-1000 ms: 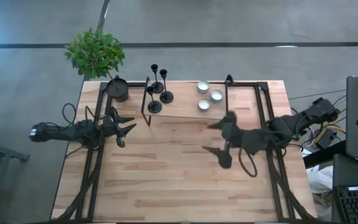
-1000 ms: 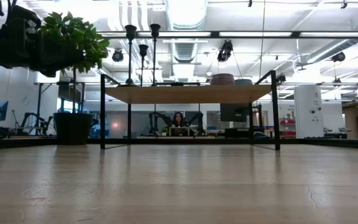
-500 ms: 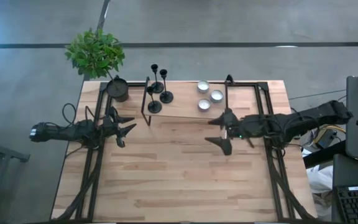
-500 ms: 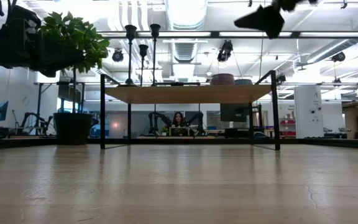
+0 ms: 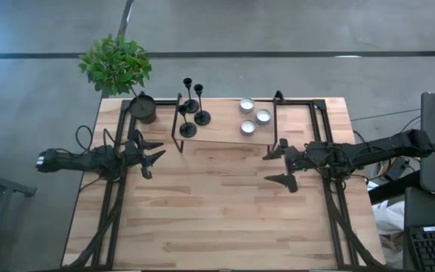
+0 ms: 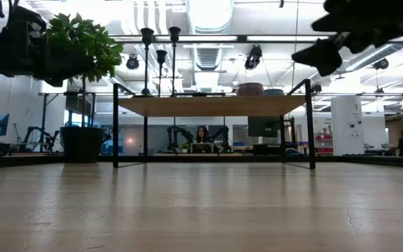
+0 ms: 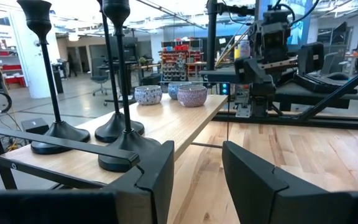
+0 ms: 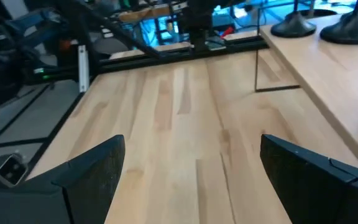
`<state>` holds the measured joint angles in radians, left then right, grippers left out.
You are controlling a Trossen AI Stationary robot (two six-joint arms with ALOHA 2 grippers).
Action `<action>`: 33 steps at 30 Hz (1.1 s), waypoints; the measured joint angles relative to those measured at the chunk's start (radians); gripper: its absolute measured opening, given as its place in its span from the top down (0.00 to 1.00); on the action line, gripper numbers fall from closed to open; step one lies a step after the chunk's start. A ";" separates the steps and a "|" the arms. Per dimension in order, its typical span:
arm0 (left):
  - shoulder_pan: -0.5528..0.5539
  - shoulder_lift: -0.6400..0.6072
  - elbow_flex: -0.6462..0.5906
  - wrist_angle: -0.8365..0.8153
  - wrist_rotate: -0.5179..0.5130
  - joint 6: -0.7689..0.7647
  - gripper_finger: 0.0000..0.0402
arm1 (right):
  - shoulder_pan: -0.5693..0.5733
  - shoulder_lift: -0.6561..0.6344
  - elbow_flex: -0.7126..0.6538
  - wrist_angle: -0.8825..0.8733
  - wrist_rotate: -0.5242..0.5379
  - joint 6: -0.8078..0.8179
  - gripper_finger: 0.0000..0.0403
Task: Pick & Place candle stick holders
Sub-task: Return to Home Position
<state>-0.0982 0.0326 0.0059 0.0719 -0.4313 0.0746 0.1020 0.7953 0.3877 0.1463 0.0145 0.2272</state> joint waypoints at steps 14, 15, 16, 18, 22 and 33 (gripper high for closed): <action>0.000 0.000 0.000 0.000 0.000 0.000 0.65 | -0.001 -0.276 -0.249 0.065 -0.014 -0.024 0.09; 0.000 0.000 0.000 0.001 0.000 0.000 0.65 | -0.001 -0.295 -0.272 0.087 -0.014 -0.034 0.09; 0.000 0.000 0.000 0.001 0.000 0.000 0.65 | -0.001 -0.313 -0.294 0.111 -0.014 -0.046 0.09; 0.000 0.000 0.000 0.001 0.000 0.000 0.65 | -0.001 -0.345 -0.338 0.149 -0.014 -0.065 0.09; 0.000 0.000 0.000 0.002 0.000 0.000 0.65 | -0.001 -0.405 -0.379 0.107 -0.012 -0.065 0.09; 0.000 0.000 0.000 0.002 0.000 0.000 0.65 | 0.000 -0.554 -0.379 0.005 -0.013 -0.189 0.09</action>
<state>-0.0985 0.0326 0.0059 0.0734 -0.4316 0.0746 0.1020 0.2418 0.0090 0.1508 0.0017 0.0380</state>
